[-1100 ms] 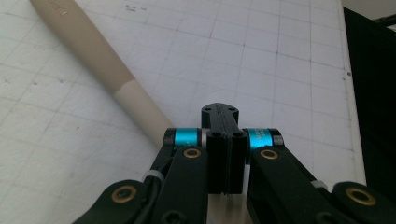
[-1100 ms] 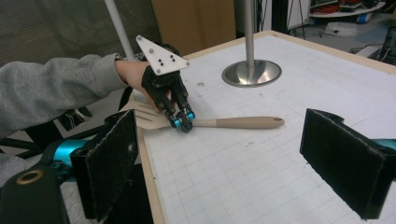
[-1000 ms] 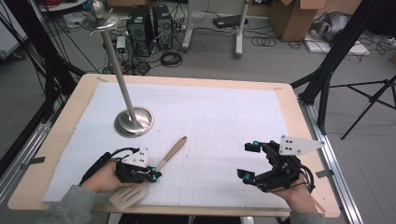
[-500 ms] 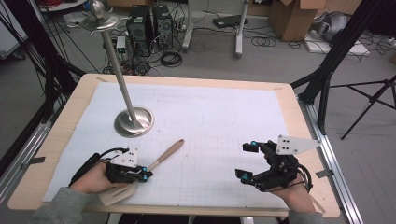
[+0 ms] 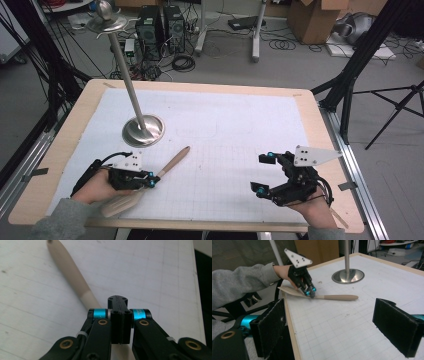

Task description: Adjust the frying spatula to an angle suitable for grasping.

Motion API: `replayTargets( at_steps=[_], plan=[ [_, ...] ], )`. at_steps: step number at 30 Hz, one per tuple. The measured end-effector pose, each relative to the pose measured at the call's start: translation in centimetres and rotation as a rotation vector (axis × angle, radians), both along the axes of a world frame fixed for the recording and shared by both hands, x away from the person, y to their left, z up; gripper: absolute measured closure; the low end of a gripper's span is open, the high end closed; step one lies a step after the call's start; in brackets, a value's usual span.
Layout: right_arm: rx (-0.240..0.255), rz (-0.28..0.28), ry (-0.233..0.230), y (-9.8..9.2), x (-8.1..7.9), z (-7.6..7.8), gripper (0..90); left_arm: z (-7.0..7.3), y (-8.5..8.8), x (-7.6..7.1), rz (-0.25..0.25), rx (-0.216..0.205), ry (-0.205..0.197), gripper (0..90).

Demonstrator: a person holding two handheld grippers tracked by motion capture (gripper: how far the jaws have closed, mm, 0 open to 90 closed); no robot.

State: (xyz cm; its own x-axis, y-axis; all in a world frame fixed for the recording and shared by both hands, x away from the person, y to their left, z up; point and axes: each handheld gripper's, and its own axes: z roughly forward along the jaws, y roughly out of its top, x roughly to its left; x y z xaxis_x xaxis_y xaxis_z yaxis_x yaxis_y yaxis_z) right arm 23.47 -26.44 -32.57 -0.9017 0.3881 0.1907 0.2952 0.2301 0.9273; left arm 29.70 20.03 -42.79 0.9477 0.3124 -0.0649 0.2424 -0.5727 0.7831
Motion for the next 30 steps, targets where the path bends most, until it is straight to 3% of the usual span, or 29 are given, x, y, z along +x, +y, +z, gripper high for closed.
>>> replayTargets(
  at_steps=[4, 10, 13, 19, 30],
  plan=[
    [-0.004, -0.008, -0.003, -0.2, -0.1, -0.1, 10.9, 0.4, 0.0, 1.4, 0.062, -0.035, -0.004, 89.7],
    [-0.007, -0.019, -0.006, -0.5, -0.5, -0.1, 10.9, -0.3, 0.0, 3.1, 0.157, -0.022, 0.005, 89.6],
    [-0.006, -0.022, 0.000, -0.6, -0.7, -0.1, 10.9, -0.5, -0.4, 3.4, 0.160, -0.014, 0.011, 89.6],
    [-0.005, -0.032, -0.001, -0.9, -1.0, 0.0, 10.9, -1.1, -1.8, 3.9, 0.161, 0.070, 0.009, 89.6],
    [-0.007, -0.036, -0.004, -1.0, -1.1, -0.1, 10.9, -1.2, -3.0, 3.9, 0.133, 0.071, -0.020, 89.6]
  ],
)
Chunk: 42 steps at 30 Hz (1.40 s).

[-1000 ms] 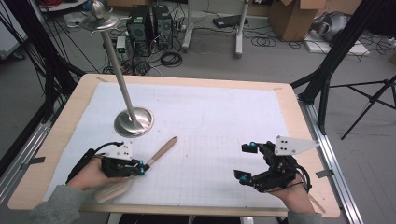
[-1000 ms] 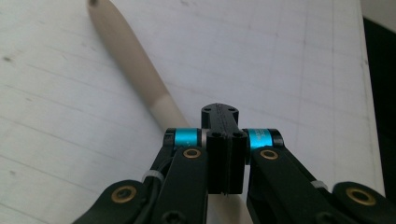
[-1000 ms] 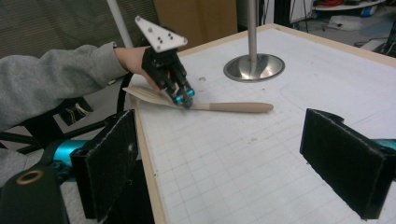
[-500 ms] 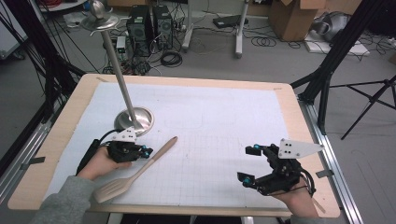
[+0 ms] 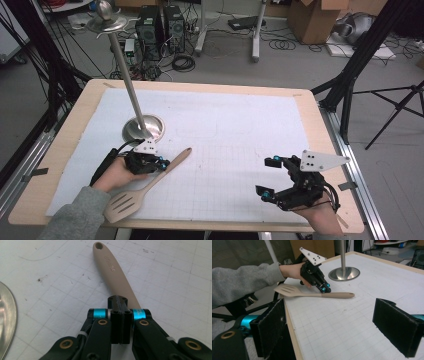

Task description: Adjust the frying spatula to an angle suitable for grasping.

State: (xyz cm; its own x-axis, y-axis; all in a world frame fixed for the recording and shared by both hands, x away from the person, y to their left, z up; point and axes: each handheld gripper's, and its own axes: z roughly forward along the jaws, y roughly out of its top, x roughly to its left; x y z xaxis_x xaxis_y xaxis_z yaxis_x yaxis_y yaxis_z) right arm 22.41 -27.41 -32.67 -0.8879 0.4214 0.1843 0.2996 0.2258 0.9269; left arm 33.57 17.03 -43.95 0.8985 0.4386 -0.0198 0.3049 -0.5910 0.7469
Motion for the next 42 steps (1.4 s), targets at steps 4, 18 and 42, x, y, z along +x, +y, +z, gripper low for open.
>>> replayTargets(
  at_steps=[4, 18, 42],
  plan=[
    [0.002, 0.003, -0.005, 0.1, 0.0, 0.0, 10.9, 0.0, -0.2, 0.0, -0.013, 0.005, -0.010, 89.6],
    [-0.002, -0.001, 0.004, 0.0, 0.0, -0.2, 10.9, -0.1, -1.7, -0.1, -0.116, 0.008, -0.027, 89.6],
    [-0.001, -0.008, 0.014, -0.3, -0.1, -0.2, 10.9, 1.9, -2.2, -1.4, -0.141, -0.039, -0.079, 89.5]
  ],
)
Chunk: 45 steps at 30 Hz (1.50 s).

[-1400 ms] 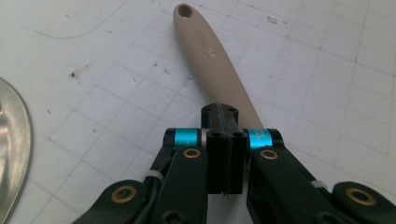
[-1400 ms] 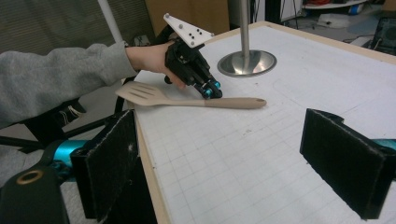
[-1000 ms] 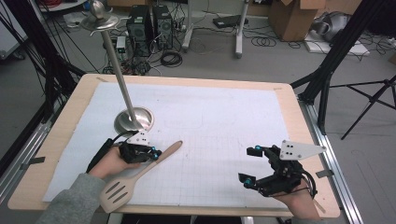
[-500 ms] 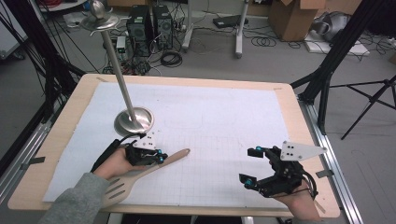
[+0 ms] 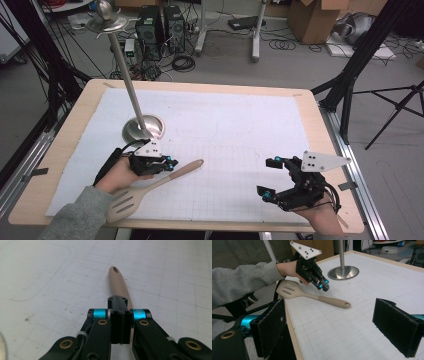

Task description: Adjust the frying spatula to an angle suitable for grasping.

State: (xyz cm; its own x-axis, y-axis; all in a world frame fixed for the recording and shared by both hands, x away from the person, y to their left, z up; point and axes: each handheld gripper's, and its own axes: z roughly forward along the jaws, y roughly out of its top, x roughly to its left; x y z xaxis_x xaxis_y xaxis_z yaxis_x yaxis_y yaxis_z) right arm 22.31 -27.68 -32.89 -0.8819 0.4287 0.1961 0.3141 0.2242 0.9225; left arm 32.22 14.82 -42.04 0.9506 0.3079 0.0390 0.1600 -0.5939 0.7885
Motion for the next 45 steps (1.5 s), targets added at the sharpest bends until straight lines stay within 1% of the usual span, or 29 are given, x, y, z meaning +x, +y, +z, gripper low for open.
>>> replayTargets(
  at_steps=[1, 3, 4, 8, 9, 10, 14, 19, 21, 23, 24, 28, 30, 31, 32, 34, 37, 40, 43, 45],
  plan=[
    [-0.002, 0.005, -0.004, 0.0, 0.0, 0.0, 10.9, -0.2, -0.4, -0.1, -0.017, 0.021, 0.006, 89.5],
    [-0.001, 0.006, -0.006, 0.1, 0.0, 0.0, 10.9, -0.4, -0.7, -0.2, -0.030, 0.045, 0.014, 89.6],
    [0.001, 0.006, -0.005, 0.1, 0.0, 0.1, 10.9, -0.4, -0.7, -0.2, -0.028, 0.040, 0.014, 89.5],
    [-0.002, 0.004, -0.009, 0.0, 0.0, 0.0, 10.9, -0.4, -0.6, -0.1, -0.020, 0.051, 0.009, 89.5],
    [-0.002, 0.005, -0.001, 0.0, 0.0, 0.0, 10.9, -0.5, -0.6, 0.0, -0.020, 0.049, 0.013, 89.6],
    [-0.001, 0.002, 0.000, 0.0, 0.0, 0.0, 10.9, -0.5, -0.6, 0.0, -0.015, 0.050, 0.009, 89.5],
    [-0.002, 0.003, -0.005, 0.1, 0.0, 0.0, 10.9, -0.6, -0.6, 0.1, -0.011, 0.053, 0.009, 89.6],
    [-0.005, 0.005, -0.002, 0.1, 0.0, 0.0, 10.9, -0.4, -0.3, 0.2, -0.010, 0.045, 0.007, 89.5],
    [-0.003, 0.005, -0.002, 0.1, 0.0, 0.0, 10.9, 0.2, 0.0, 0.2, -0.008, 0.005, 0.010, 89.5],
    [0.000, 0.004, -0.006, 0.0, 0.0, 0.1, 10.9, 0.6, 0.0, 0.0, -0.021, -0.013, 0.014, 89.5],
    [0.001, 0.003, -0.004, 0.0, 0.0, 0.1, 10.9, 0.7, -0.1, -0.1, -0.037, -0.012, 0.021, 89.5],
    [0.001, 0.004, -0.005, 0.0, -0.1, 0.0, 10.9, 0.4, -1.0, -0.6, -0.082, 0.027, 0.036, 89.5],
    [0.001, 0.005, -0.008, 0.0, 0.0, 0.0, 10.9, 0.0, -1.4, -0.6, -0.087, 0.075, 0.029, 89.5],
    [-0.001, 0.005, -0.001, 0.0, -0.1, 0.1, 10.9, -0.2, -1.4, -0.6, -0.082, 0.105, 0.026, 89.5],
    [-0.001, 0.007, -0.003, 0.0, -0.1, 0.1, 10.9, -0.3, -1.4, -0.6, -0.085, 0.097, 0.025, 89.5],
    [-0.002, 0.006, -0.002, 0.0, -0.1, 0.1, 10.9, -0.2, -1.4, -0.5, -0.077, 0.100, 0.017, 89.5],
    [-0.002, 0.005, 0.000, 0.0, -0.1, 0.0, 10.9, -0.1, -1.0, -0.3, -0.054, 0.096, 0.008, 89.5],
    [-0.003, 0.005, 0.000, 0.1, -0.1, 0.0, 10.9, -0.2, -1.0, -0.3, -0.054, 0.089, 0.014, 89.5],
    [-0.002, 0.004, -0.005, 0.1, -0.1, 0.0, 10.9, -0.3, -1.1, -0.3, -0.068, 0.090, 0.019, 89.4],
    [-0.003, 0.006, -0.002, 0.1, -0.1, 0.0, 10.9, -0.2, -1.1, -0.3, -0.063, 0.088, 0.020, 89.4]
  ],
)
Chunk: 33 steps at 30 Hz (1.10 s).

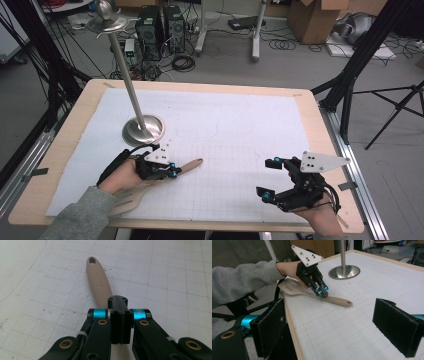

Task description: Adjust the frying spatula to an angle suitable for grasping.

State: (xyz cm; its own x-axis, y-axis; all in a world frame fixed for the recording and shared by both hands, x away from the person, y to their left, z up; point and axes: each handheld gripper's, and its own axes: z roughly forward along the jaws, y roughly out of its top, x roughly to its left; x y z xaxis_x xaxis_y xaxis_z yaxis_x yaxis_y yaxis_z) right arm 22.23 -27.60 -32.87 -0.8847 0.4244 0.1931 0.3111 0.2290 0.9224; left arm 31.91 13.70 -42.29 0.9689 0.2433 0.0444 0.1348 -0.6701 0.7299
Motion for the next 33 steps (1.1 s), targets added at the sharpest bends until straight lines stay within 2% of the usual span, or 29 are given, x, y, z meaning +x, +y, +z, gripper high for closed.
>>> replayTargets(
  at_steps=[8, 12, 18, 24, 26, 29, 32, 33],
  plan=[
    [0.000, 0.001, -0.002, -0.1, 0.0, 0.0, 10.9, 0.0, 0.1, 0.1, 0.006, -0.008, 0.013, 89.1],
    [0.000, -0.004, 0.003, -0.1, 0.0, 0.0, 10.9, 0.2, 0.3, 0.2, 0.017, -0.048, 0.023, 87.0],
    [0.002, -0.002, -0.003, -0.2, 0.0, 0.1, 10.9, 1.2, 1.1, 0.2, 0.067, -0.093, -0.024, 89.5],
    [0.005, -0.003, -0.004, -0.2, 0.1, 0.1, 10.9, 2.2, 1.9, -0.3, 0.107, -0.147, -0.025, 88.7],
    [0.005, -0.001, -0.002, -0.2, 0.1, 0.1, 10.9, 2.3, 2.1, -0.5, 0.112, -0.157, -0.016, 83.2],
    [0.009, 0.000, 0.000, -0.2, 0.2, 0.2, 10.9, 2.4, 2.3, -0.7, 0.144, -0.156, -0.001, 69.7],
    [0.010, 0.004, -0.010, -0.2, 0.4, 0.2, 10.9, 2.5, 2.6, -1.1, 0.149, -0.148, -0.014, 60.8],
    [0.013, 0.005, -0.009, -0.1, 0.4, 0.2, 10.8, 2.5, 2.6, -1.2, 0.162, -0.148, -0.007, 55.2]
  ],
)
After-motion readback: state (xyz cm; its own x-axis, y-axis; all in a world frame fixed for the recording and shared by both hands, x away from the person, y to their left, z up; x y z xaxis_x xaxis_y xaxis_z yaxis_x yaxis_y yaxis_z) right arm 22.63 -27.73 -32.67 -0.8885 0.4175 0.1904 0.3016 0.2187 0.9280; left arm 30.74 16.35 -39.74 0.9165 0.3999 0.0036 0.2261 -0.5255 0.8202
